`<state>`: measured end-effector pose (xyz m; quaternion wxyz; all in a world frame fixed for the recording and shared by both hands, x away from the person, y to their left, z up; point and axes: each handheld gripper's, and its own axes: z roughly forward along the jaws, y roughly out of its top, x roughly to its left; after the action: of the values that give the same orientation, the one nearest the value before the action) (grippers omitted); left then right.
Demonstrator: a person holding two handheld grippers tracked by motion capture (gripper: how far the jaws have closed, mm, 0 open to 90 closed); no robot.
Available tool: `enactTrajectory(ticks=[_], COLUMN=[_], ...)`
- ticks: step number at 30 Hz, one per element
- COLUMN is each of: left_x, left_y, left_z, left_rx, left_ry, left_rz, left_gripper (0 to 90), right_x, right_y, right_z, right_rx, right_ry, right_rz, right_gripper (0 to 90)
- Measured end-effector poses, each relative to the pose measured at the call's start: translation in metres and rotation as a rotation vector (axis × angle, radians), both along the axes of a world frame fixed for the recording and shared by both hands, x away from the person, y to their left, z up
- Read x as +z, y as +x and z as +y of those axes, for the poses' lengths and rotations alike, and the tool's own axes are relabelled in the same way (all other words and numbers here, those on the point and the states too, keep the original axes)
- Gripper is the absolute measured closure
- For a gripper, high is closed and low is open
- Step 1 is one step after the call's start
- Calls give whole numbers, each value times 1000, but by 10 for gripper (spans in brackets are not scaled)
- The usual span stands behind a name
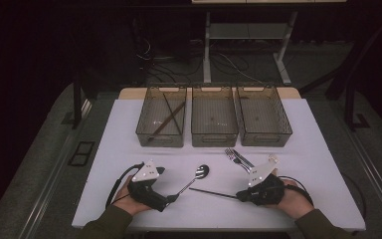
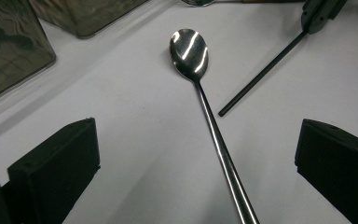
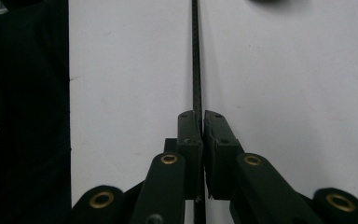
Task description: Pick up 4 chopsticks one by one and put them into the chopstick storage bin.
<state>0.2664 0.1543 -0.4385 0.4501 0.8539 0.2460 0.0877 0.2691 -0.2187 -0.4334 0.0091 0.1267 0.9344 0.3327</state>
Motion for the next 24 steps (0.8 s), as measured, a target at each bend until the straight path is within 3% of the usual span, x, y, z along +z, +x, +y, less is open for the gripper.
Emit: enactTrajectory(ticks=[9, 13, 24], left_x=[0, 0, 0], left_y=[0, 0, 0], left_z=[0, 0, 0], left_rx=[1, 0, 0], left_ry=[-1, -1, 0], left_rz=[0, 1, 0], left_gripper=[0, 0, 0], right_x=[9, 13, 29], right_y=[0, 1, 1], right_z=[-6, -9, -17], right_rx=[-14, -20, -58], right_ry=[67, 89, 203], right_rz=[15, -3, 27], right_gripper=[860, 860, 860])
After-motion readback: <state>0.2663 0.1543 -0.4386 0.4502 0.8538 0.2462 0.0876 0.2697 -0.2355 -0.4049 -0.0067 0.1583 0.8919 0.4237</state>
